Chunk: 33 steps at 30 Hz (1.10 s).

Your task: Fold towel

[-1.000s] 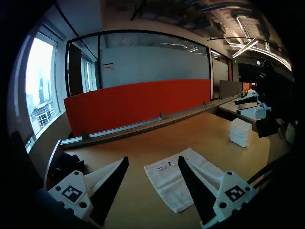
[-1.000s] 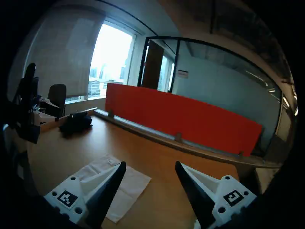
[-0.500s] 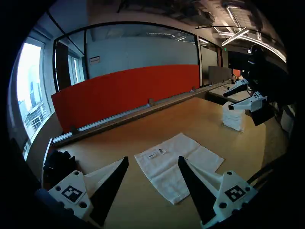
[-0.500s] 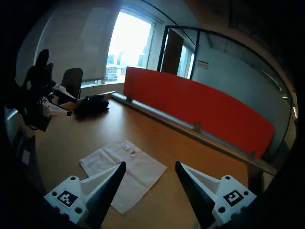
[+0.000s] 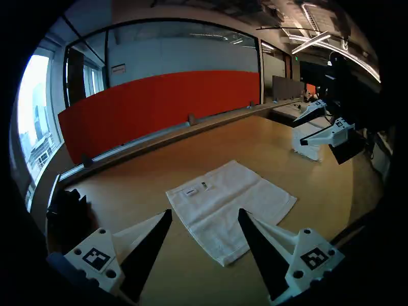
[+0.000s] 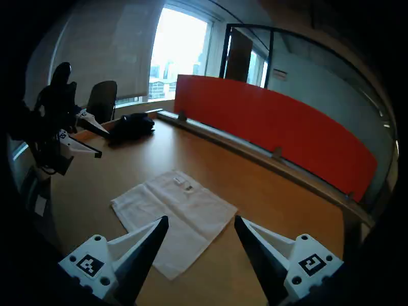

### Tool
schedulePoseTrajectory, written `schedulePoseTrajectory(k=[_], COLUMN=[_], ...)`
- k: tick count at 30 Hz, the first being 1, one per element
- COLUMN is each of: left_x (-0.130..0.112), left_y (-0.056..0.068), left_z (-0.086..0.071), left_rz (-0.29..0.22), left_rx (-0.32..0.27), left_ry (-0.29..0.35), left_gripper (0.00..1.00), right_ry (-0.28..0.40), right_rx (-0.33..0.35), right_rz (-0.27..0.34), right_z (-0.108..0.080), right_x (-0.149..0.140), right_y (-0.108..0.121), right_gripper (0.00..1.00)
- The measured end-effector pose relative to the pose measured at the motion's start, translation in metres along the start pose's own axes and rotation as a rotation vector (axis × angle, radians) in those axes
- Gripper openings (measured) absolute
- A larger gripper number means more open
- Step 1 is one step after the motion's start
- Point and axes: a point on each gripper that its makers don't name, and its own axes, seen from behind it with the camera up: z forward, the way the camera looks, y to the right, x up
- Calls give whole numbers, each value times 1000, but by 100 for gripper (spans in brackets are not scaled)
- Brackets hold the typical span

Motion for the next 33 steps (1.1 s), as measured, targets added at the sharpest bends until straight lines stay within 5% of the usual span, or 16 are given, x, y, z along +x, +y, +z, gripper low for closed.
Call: schedulePoseTrajectory(k=[20, 33], left_x=[-84, -131], left_y=[23, 28], left_z=[44, 59], left_rz=[30, 36], left_rx=[-64, -86], left_ry=[-149, -245], left_gripper=[96, 96], right_ry=[-126, -208], right_rx=[72, 114], right_rz=[-8, -17], right_z=[42, 54], right_x=[-80, -127], right_y=[-33, -49], right_gripper=[100, 100])
